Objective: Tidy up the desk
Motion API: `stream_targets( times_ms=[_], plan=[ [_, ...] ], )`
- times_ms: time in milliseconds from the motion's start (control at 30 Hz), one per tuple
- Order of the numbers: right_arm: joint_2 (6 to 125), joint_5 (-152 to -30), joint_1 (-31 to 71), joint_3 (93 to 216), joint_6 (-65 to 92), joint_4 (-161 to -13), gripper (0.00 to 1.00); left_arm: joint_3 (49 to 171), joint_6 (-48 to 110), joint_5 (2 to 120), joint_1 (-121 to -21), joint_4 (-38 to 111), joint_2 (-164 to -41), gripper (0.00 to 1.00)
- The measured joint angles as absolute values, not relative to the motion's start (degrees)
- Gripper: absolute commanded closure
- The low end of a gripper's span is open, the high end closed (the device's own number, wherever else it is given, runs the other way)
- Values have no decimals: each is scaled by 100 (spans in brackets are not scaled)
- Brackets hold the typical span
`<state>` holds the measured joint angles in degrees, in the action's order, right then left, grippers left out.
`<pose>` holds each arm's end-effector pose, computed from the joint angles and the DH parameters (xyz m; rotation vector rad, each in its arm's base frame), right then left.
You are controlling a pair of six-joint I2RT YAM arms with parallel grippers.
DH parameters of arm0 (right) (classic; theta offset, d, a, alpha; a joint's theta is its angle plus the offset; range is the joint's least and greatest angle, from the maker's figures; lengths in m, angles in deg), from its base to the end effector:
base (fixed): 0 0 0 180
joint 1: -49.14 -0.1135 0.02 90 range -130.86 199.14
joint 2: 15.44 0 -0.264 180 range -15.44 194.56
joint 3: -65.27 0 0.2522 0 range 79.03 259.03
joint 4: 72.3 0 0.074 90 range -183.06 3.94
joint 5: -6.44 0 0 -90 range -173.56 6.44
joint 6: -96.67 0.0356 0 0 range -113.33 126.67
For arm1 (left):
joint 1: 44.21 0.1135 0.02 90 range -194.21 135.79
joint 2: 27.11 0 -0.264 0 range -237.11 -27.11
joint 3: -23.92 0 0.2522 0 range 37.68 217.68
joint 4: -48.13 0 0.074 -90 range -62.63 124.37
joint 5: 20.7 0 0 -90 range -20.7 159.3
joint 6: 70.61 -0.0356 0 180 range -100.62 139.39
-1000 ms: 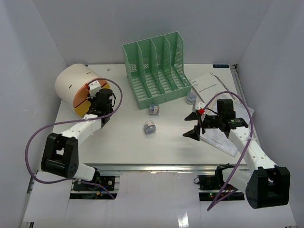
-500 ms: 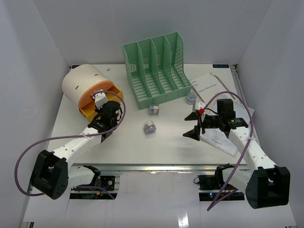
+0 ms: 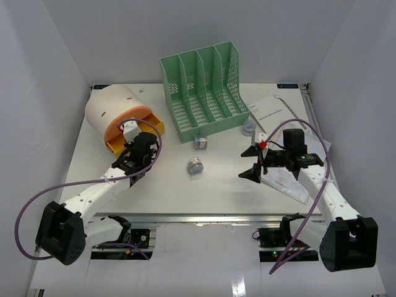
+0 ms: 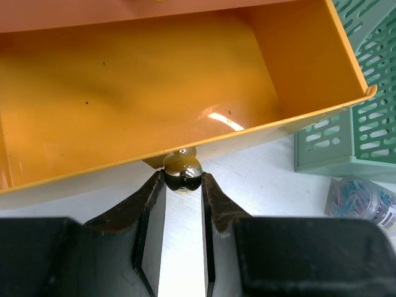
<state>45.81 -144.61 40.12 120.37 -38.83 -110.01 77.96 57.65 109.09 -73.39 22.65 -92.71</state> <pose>0.2021 0.0636 0.2547 -1.3250 1.5051 0.8298 0.2197 -0.0966 0.2423 -0.5229 1.9847 0.0494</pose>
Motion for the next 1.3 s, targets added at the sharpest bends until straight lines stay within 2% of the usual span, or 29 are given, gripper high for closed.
stream_targets(
  times_ms=[533,567,633,700,800,1033,1100,1300],
  plan=[
    [4690,-14461,4012,12037,-3883,-11001,10,7888,5905,10238,-7367,1438,-8722,97],
    [4693,-14461,4012,12037,-3883,-11001,10,7887,5915,10178,-7368,1413,-8674,94],
    [4693,-14461,4012,12037,-3883,-11001,10,7887,5937,10086,-7368,1361,-8616,78],
    [4696,-14461,4012,12037,-3884,-11001,10,7887,5943,10016,-7368,1315,-8610,52],
    [4709,-14460,4014,12037,-3885,-11001,10,7887,6001,9910,-7370,1241,-8603,29],
    [4731,-14459,4014,12037,-3898,-11001,10,7887,5868,9463,-7411,1227,-8264,6],
    [4732,-14459,4014,12037,-3906,-11005,10,7887,5683,9234,-7408,1256,-8085,2],
    [4731,-14459,4037,12037,-3934,-11019,10,7754,5076,8349,-7412,1512,-7340,2]
  ],
)
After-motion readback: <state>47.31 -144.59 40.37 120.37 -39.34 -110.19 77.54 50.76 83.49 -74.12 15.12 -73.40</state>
